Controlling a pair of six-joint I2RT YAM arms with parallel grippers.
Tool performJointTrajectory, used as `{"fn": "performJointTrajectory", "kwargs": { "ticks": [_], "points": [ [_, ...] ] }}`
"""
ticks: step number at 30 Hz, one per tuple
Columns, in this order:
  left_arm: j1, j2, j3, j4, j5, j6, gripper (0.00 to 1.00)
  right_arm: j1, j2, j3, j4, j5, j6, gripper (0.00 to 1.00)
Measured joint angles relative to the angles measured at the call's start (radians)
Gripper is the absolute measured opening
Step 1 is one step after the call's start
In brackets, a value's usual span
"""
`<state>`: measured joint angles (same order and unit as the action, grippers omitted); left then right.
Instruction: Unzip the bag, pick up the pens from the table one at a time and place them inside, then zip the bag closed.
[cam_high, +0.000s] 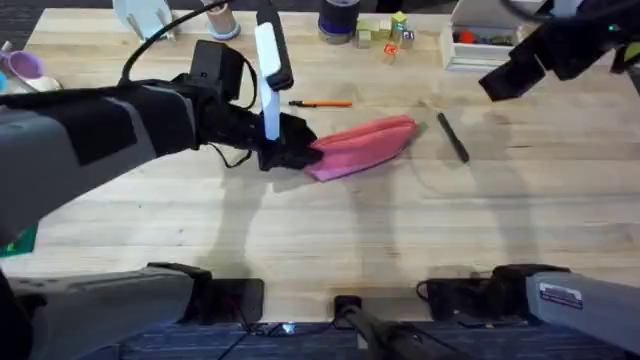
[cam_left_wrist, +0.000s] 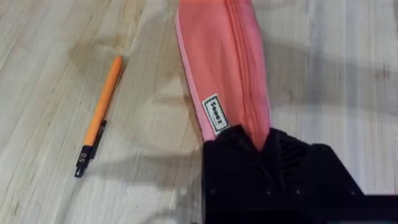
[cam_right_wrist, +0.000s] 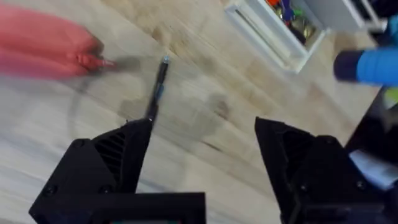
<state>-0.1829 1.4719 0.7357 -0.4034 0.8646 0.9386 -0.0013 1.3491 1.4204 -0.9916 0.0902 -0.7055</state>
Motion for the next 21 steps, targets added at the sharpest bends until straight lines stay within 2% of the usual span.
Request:
{"fn": "performJointTrajectory", "kwargs": {
  "ticks": [7, 15, 21],
  "points": [
    [0.0, 0.0, 0.0, 0.0, 0.0, 0.0, 0.043, 0.0, 0.053, 0.0, 0.029, 0.001, -0.256, 0.996],
    [0.0, 0.0, 0.0, 0.0, 0.0, 0.0, 0.042, 0.0, 0.116, 0.0, 0.03, -0.001, -0.444, 0.995],
    [0.0, 0.0, 0.0, 0.0, 0.0, 0.0, 0.042, 0.0, 0.135, 0.0, 0.026, -0.145, -0.65, 0.995]
  ]
}}
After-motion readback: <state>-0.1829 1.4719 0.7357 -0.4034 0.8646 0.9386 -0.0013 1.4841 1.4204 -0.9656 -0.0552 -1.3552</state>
